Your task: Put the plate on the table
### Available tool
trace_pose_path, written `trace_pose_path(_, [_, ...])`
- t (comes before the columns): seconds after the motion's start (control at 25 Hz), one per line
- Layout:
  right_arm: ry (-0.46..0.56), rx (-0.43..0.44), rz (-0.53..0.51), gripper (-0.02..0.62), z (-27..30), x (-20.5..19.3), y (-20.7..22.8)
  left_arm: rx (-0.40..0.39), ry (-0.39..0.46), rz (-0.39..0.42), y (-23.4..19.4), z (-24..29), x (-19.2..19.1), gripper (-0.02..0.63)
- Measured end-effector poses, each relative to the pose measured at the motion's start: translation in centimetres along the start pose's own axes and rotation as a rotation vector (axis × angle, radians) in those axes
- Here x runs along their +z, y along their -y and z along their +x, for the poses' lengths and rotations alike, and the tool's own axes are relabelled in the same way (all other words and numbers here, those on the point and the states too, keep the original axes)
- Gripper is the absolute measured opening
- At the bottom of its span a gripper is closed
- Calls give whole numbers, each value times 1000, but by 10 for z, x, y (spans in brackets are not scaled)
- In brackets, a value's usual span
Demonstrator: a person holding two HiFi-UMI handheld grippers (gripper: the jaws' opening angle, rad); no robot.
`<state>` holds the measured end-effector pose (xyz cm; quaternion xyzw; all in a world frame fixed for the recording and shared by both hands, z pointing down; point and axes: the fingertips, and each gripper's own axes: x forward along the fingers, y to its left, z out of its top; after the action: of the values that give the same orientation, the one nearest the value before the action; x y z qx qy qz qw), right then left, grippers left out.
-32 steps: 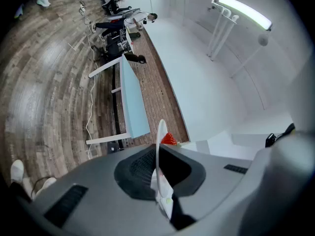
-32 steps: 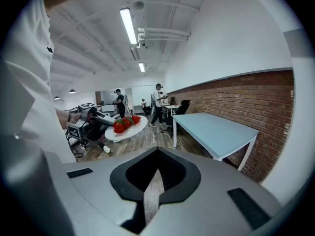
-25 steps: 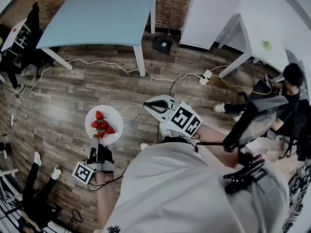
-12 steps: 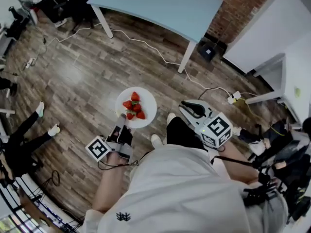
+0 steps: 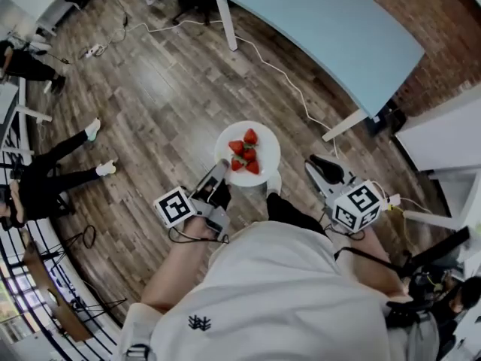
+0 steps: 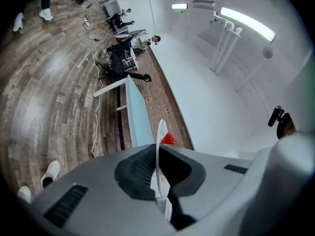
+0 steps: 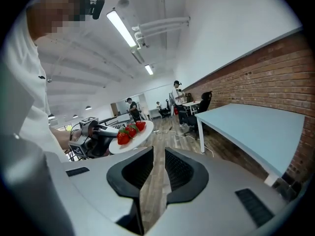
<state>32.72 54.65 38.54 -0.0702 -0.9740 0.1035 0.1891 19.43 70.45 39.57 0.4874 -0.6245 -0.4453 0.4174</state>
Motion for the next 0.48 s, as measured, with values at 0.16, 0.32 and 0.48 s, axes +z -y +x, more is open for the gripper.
trace_pose_path(0.16, [3, 59, -25, 63, 36, 42, 47, 7, 19, 6, 16, 60, 38, 11])
trace_pose_path(0.32, [-4, 73, -53, 63, 67, 64, 114, -13, 43, -6, 17, 131, 71, 11])
trace_pose_path(0.48, [-7, 35, -37, 63, 91, 77, 166, -15, 29, -20, 16, 188, 98, 11])
